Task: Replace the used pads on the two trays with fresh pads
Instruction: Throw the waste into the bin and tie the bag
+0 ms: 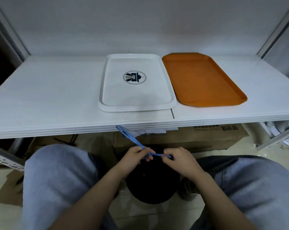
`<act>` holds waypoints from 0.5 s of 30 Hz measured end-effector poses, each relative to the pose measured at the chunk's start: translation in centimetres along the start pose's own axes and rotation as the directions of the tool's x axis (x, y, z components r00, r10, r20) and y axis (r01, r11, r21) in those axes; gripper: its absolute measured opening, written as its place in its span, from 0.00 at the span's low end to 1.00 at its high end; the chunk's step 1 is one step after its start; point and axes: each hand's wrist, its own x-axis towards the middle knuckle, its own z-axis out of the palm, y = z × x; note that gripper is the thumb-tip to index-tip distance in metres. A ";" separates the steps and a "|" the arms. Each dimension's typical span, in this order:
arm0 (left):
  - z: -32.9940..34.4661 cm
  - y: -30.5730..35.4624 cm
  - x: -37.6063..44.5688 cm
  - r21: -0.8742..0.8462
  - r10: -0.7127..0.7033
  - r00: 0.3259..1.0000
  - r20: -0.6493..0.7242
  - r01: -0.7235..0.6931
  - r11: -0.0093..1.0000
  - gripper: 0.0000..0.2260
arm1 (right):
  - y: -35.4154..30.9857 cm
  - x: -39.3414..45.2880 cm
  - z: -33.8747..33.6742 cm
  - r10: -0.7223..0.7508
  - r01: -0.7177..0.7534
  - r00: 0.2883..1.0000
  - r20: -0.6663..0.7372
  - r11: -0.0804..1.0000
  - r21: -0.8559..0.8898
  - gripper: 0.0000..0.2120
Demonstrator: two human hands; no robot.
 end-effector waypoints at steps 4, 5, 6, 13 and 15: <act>0.2 -0.1 0.0 0.016 0.045 0.999 0.023 -0.045 0.999 0.06 | -0.2 0.0 -0.7 0.101 -0.132 0.981 0.166 0.974 0.186 0.17; 0.1 -0.1 0.1 0.028 0.053 0.998 0.028 -0.053 0.998 0.05 | -0.3 0.0 -0.8 0.124 -0.158 0.975 0.184 0.970 0.184 0.19; -0.1 -0.2 0.1 0.040 0.058 0.998 0.030 -0.059 0.997 0.05 | -0.3 -0.1 -0.8 0.136 -0.170 0.972 0.193 0.971 0.170 0.22; -0.5 -0.1 0.3 0.091 0.047 0.998 0.043 -0.051 0.995 0.03 | -1.3 0.3 0.8 0.046 -0.099 0.983 0.179 0.949 0.298 0.17; -0.7 -0.2 0.3 0.100 0.032 0.998 0.055 -0.037 0.994 0.03 | -1.2 0.2 0.8 0.018 -0.099 0.973 0.229 0.932 0.348 0.17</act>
